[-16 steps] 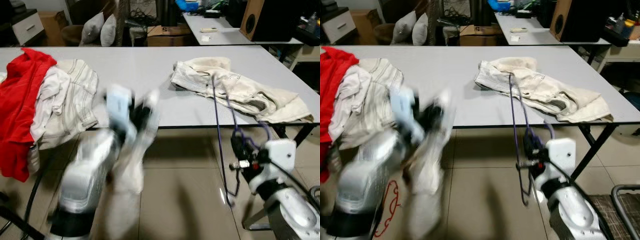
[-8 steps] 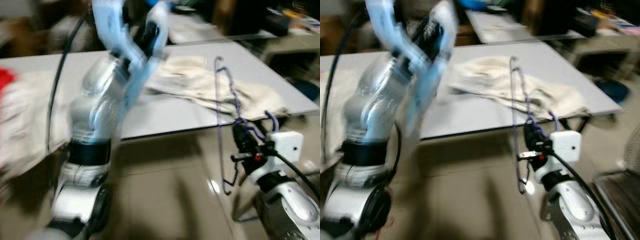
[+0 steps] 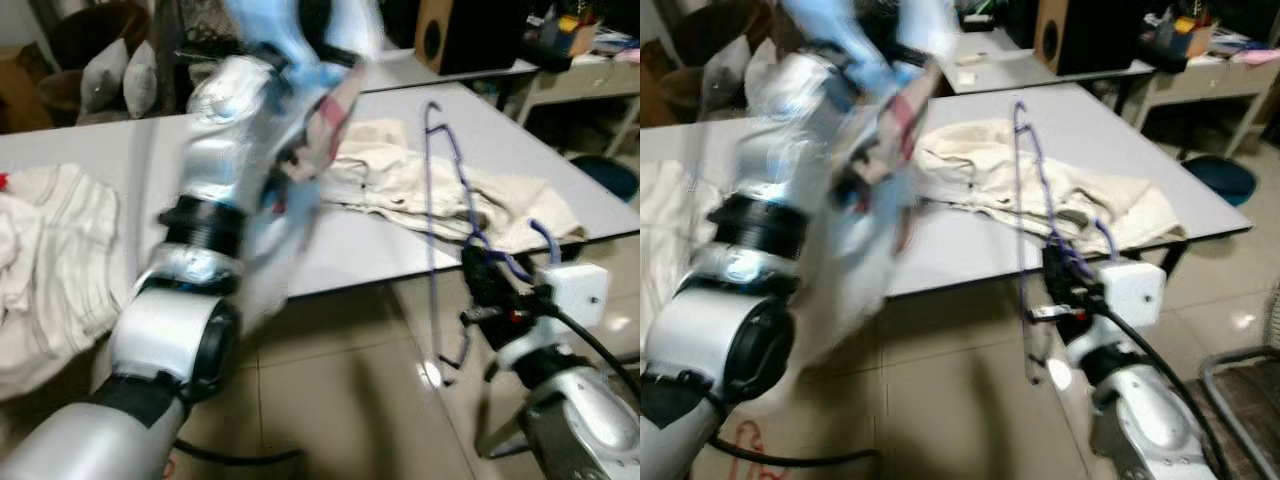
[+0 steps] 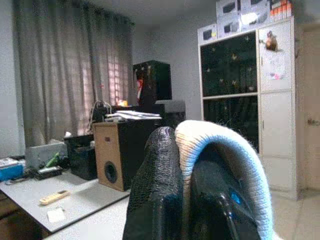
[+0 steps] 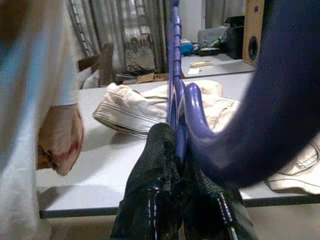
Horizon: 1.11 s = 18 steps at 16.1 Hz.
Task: Hang hanger
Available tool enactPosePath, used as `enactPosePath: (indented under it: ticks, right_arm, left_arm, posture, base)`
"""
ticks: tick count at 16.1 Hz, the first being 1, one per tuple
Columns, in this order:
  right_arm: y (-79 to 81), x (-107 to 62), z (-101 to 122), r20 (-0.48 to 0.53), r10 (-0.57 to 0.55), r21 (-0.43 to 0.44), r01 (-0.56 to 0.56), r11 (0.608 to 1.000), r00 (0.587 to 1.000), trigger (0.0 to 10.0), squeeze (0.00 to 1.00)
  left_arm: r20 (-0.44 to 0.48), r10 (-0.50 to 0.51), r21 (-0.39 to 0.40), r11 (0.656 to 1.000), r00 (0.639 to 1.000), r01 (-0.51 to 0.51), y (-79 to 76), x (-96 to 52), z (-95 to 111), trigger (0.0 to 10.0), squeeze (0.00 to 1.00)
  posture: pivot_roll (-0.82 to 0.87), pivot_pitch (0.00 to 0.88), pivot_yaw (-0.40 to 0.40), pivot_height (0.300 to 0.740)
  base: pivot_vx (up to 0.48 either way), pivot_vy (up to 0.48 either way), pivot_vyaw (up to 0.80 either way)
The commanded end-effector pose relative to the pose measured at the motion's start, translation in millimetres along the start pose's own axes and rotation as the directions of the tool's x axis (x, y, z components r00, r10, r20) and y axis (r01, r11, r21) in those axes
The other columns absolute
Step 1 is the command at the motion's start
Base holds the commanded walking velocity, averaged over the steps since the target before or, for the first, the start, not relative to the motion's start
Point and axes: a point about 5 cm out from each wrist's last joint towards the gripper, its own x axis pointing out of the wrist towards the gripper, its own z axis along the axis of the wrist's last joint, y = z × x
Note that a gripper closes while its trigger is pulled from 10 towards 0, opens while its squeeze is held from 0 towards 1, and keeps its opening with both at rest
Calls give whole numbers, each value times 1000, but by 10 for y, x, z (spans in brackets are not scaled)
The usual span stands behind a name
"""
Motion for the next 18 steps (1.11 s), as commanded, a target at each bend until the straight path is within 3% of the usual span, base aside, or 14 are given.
enactPosePath:
  ticks: [1,5,12,16,18]
  right_arm:
    - [55,16,50,34,22,7,-22,1000,999,10000,0]
    - [139,-13,52,33,85,14,-85,996,996,10000,0]
    - [117,-5,22,23,59,15,-59,998,998,10000,0]
    - [124,8,21,27,60,18,-61,998,998,10000,0]
    - [136,18,17,28,62,19,-63,998,998,10000,0]
  left_arm:
    - [23,36,36,999,999,-37,146,-19,79,10000,0]
    - [11,27,55,998,1000,-28,151,53,13,10000,0]
    - [7,50,79,996,999,-51,212,63,-18,10000,0]
    - [25,89,127,988,996,-92,305,131,176,10000,0]
    - [55,140,194,970,989,-148,411,202,489,10000,0]
  posture:
    - [-110,0,47,740]
    - [-116,0,54,740]
    - [-115,0,51,740]
    - [-113,0,51,740]
    - [-115,0,53,740]
  base:
    - [300,0,0]
    - [294,0,-105]
    - [293,0,-800]
    - [295,0,-800]
    - [287,0,-800]
